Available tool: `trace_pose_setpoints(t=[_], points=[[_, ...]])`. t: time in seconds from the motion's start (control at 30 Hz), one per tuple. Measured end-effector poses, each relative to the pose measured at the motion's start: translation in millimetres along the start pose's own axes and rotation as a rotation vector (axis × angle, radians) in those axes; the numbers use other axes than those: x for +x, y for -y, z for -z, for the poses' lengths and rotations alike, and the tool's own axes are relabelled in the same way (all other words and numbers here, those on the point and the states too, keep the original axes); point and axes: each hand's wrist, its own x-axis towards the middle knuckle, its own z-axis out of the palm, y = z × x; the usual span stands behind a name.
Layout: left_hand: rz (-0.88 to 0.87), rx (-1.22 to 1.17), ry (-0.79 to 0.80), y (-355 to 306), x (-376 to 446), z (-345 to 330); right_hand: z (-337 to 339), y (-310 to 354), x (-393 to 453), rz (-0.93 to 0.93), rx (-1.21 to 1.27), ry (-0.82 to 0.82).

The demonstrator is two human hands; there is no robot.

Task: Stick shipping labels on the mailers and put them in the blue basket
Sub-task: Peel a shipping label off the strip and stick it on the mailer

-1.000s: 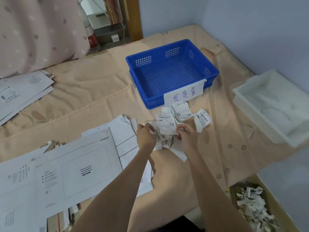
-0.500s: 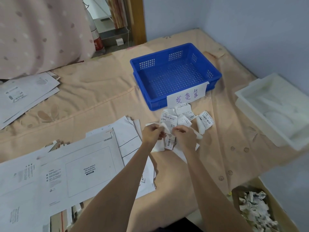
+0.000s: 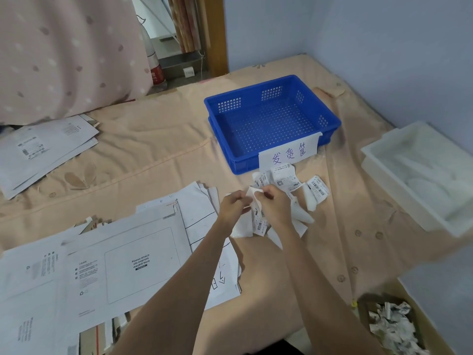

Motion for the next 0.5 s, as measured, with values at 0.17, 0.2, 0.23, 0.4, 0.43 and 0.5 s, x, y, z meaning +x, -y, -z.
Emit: trace_pose_setpoints(t=[0.17, 0.2, 0.23, 0.4, 0.43, 0.5], points=[[0.042, -0.140, -0.010, -4.9, 0.6, 4.4, 1.4, 4.3, 5.2, -0.107, 0.113, -0.037], [0.043, -0.138, -0.026, -6.3, 1.4, 5.1, 1.7, 5.8, 5.4, -0.166, 0.161, -0.043], [0.044, -0.115, -0.046, -7.0, 2.5, 5.9, 1.5, 7.5, 5.7, -0.223, 0.228, -0.040], [0.059, -0.091, -0.142, -8.5, 4.4, 9.1, 0.3, 22.1, 1.1, -0.325, 0.367, 0.124], [0.059, -0.106, -0.146, -7.3, 4.8, 10.0, -0.5, 22.7, -0.4, -0.282, 0.265, 0.146], [0.067, -0.169, -0.139, -6.4, 4.9, 11.3, -3.4, 20.8, -2.7, -0.189, 0.088, 0.153]])
